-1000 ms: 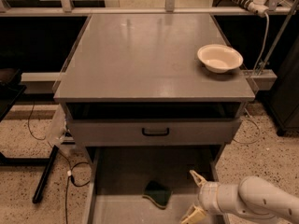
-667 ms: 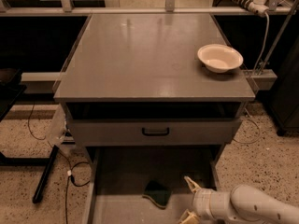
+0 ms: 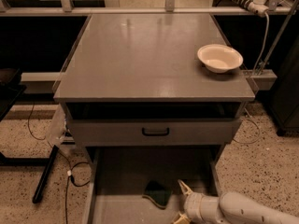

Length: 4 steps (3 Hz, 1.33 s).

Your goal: Pick sponge from middle drawer and place on counter

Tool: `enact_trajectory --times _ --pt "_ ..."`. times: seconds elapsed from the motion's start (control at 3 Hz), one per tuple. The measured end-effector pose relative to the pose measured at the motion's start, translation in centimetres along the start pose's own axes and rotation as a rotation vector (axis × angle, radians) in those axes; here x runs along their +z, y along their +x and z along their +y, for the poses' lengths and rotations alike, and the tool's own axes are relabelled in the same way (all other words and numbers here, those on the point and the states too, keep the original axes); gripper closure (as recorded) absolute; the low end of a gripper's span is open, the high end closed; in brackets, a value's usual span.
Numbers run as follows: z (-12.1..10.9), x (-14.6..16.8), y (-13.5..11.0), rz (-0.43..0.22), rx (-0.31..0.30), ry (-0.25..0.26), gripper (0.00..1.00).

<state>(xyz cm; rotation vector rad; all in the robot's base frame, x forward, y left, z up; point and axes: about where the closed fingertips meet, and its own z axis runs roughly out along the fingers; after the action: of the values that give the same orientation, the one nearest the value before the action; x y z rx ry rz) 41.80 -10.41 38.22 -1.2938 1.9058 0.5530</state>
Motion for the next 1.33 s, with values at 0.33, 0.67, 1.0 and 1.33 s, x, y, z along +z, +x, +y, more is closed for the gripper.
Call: enact_trajectory --times 0.33,0.67,1.0,1.33 --pt "-0.7 1.7 0.3 -0.023 -0.002 0.017 0.0" --pt "-1.3 3.1 0.3 -0.044 -0.002 0.021 0.0" --pt "-1.8 4.2 0.1 -0.063 0.005 0.016 0.0" --pt "-1.8 4.2 0.1 -0.063 0.005 0.016 0.19"
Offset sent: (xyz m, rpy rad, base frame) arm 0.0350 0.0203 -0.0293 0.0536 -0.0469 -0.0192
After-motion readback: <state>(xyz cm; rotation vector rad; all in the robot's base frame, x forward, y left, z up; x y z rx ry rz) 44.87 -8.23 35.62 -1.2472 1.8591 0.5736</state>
